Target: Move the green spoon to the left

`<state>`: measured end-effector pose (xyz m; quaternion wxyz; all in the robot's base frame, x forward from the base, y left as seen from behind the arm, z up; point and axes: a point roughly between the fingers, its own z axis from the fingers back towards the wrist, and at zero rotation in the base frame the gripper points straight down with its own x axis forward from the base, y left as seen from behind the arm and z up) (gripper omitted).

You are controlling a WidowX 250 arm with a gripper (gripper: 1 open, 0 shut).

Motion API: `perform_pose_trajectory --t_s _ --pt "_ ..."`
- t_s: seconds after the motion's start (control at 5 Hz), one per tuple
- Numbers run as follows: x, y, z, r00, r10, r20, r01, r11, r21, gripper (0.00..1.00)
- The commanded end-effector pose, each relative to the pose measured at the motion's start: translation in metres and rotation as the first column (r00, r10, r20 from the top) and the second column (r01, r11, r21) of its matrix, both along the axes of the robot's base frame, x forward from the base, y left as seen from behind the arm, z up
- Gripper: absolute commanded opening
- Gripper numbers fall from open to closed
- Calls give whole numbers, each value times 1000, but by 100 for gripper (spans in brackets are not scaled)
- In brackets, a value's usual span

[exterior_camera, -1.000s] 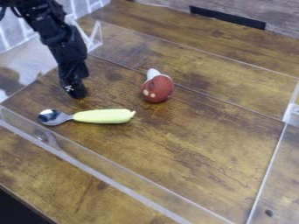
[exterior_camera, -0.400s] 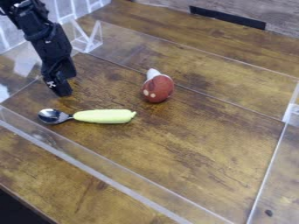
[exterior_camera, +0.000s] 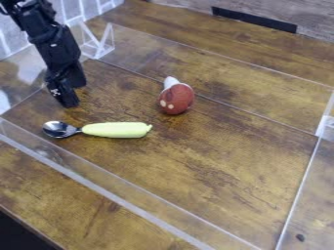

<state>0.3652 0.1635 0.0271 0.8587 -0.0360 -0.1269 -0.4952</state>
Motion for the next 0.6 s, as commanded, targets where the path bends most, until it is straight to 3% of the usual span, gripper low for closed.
perform_pose_trajectory --t_s 0.0,0.4 --pt "9 -8 10 999 -44 16 44 999 -2 100" --pt "5 -39 14 999 36 -13 -37 999 -34 100"
